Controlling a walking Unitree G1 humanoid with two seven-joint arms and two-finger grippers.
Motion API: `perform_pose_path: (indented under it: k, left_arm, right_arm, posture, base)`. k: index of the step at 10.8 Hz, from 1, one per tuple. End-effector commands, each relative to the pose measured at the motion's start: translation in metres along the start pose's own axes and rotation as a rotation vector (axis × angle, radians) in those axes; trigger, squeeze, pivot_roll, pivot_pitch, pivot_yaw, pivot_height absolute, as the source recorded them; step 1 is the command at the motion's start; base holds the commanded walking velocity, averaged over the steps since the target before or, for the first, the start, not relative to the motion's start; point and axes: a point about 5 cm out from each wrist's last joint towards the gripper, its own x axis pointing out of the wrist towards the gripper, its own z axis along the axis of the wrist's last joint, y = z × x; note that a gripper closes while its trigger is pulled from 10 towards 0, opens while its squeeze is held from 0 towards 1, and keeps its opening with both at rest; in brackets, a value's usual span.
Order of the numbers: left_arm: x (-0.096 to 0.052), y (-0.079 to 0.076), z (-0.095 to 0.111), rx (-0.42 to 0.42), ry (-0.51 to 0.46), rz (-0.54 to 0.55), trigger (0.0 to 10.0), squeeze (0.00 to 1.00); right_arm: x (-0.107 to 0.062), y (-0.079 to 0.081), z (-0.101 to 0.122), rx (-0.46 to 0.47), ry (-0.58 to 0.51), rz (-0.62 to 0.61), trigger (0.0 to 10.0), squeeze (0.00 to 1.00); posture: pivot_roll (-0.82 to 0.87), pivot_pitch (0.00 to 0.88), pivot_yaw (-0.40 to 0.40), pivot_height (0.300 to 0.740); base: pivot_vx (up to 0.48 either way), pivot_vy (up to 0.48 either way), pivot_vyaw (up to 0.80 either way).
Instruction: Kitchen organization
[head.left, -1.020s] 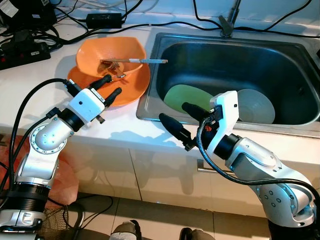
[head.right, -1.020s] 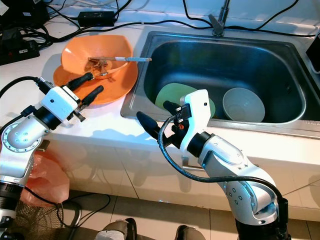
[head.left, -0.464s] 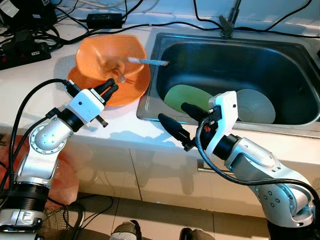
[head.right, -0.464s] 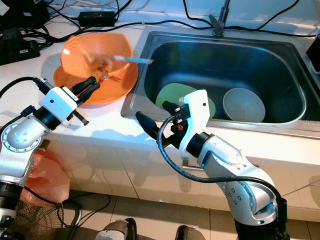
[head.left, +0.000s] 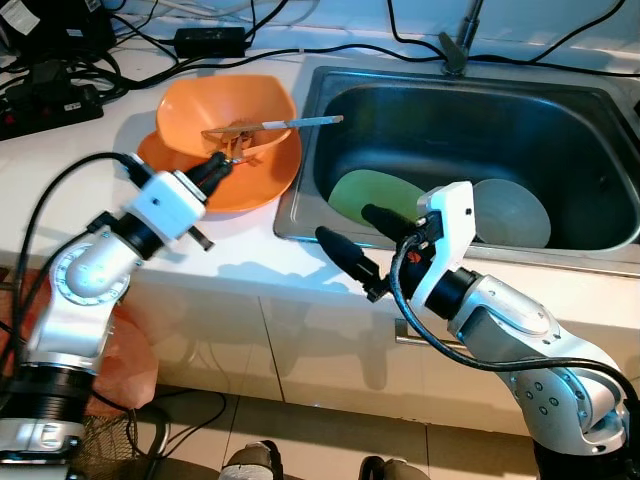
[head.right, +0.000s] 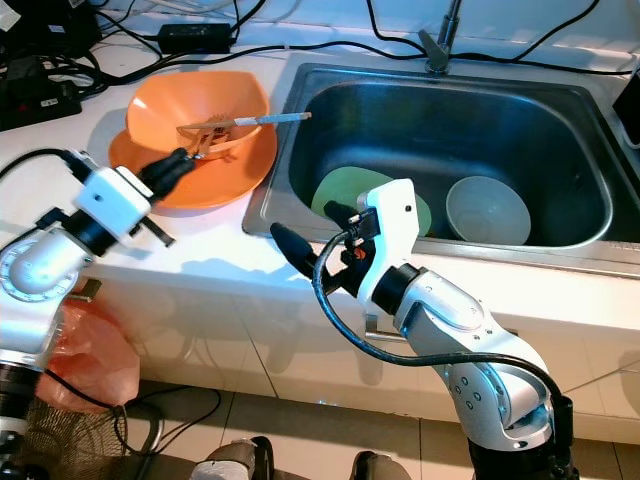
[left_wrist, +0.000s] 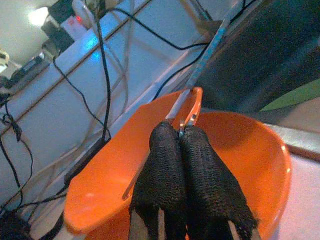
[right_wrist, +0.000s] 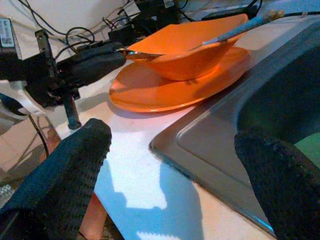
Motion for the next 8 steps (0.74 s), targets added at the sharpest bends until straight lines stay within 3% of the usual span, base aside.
perform_pose_path:
  k: [1, 3, 5, 8]
  left_arm:
    - [-0.003, 0.004, 0.0, 0.0, 0.014, -0.007, 0.0, 0.0]
    - [-0.002, 0.016, 0.011, -0.005, 0.017, -0.071, 0.0, 0.0]
    - [-0.003, 0.037, 0.021, -0.003, 0.031, -0.105, 0.0, 0.0]
    - [0.005, 0.044, 0.045, -0.017, 0.031, -0.255, 0.0, 0.0]
  right_arm:
    - [-0.001, -0.001, -0.002, -0.005, 0.003, -0.007, 10.0, 0.0]
    - [0.0, -0.003, -0.001, -0.008, 0.001, -0.01, 10.0, 0.0]
    - [0.0, -0.003, -0.002, -0.008, 0.0, -0.011, 10.0, 0.0]
    - [0.001, -0.004, -0.002, -0.01, -0.002, -0.014, 10.0, 0.0]
  posture:
    - [0.09, 0.139, 0.019, 0.74]
    - [0.1, 0.138, 0.019, 0.74]
    - [0.11, 0.137, 0.018, 0.74]
    - [0.12, 0.137, 0.017, 0.74]
  base:
    - [0.0, 0.0, 0.0]
    - [0.0, 0.0, 0.0]
    - [0.0, 0.0, 0.0]
    - [0.0, 0.0, 0.0]
